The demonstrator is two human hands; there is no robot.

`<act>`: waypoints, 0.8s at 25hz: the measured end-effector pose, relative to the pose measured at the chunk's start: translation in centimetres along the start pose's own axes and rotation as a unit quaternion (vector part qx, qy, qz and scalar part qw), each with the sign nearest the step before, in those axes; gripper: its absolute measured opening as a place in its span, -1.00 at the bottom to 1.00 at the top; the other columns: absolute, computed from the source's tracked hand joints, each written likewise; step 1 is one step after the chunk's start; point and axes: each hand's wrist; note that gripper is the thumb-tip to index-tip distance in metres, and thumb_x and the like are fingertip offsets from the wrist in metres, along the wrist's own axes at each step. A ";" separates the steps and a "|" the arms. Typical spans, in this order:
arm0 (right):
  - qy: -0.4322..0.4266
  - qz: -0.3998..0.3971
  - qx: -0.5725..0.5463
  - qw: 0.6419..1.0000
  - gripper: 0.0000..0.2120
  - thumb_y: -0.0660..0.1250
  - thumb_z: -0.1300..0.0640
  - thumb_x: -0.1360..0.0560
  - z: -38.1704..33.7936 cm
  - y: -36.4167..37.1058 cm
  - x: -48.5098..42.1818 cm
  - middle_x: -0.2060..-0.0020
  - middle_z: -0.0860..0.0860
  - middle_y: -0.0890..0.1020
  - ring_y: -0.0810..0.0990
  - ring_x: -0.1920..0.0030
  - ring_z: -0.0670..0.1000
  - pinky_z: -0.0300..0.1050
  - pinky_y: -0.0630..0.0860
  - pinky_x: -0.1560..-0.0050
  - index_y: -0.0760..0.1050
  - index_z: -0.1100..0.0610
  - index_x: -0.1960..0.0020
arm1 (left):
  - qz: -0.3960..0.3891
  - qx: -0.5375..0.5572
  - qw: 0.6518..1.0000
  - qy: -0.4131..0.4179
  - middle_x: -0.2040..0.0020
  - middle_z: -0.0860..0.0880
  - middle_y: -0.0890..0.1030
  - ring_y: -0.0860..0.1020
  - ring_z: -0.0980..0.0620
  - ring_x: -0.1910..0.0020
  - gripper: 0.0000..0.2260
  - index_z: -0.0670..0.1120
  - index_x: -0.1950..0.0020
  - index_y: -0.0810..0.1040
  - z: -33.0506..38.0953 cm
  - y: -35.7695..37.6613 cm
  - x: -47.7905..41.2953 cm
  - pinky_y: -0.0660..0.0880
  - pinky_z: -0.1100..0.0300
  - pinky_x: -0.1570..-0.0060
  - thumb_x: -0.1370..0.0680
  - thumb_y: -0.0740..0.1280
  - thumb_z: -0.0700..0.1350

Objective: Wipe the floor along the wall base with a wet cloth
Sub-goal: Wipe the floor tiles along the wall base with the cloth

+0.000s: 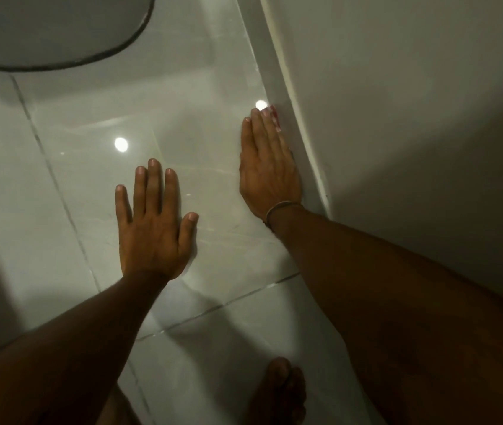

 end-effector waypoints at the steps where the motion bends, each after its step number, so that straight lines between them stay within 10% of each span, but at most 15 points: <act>1: 0.001 0.000 -0.002 1.000 -0.45 0.07 0.16 -0.74 0.2 0.0 0.4 -0.69 0.26 0.16 0.08 -0.71 0.27 0.17 0.14 -0.73 0.08 0.28 -0.68 | 0.000 0.000 1.000 0.001 -0.83 -0.16 -0.10 -0.14 -0.16 -0.81 -0.28 -0.09 -0.81 -0.09 0.1 0.1 0.0 -0.17 -0.24 -0.75 -0.73 -0.02 0.23; 20: 0.051 -0.017 -0.024 0.998 -0.44 0.13 0.21 -0.71 2.3 1.8 18.8 -0.69 0.21 0.22 0.04 -0.73 0.19 0.18 0.24 -0.68 0.10 0.24 -0.68 | -0.008 0.003 1.000 0.005 -0.83 -0.18 -0.12 -0.16 -0.16 -0.81 -0.28 -0.11 -0.81 -0.11 -0.6 0.2 0.1 -0.13 -0.32 -0.74 -0.74 -0.05 0.23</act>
Point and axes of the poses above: each hand's wrist, its own x-axis away from the middle knuckle, its own y-axis out of the palm, z = x × y
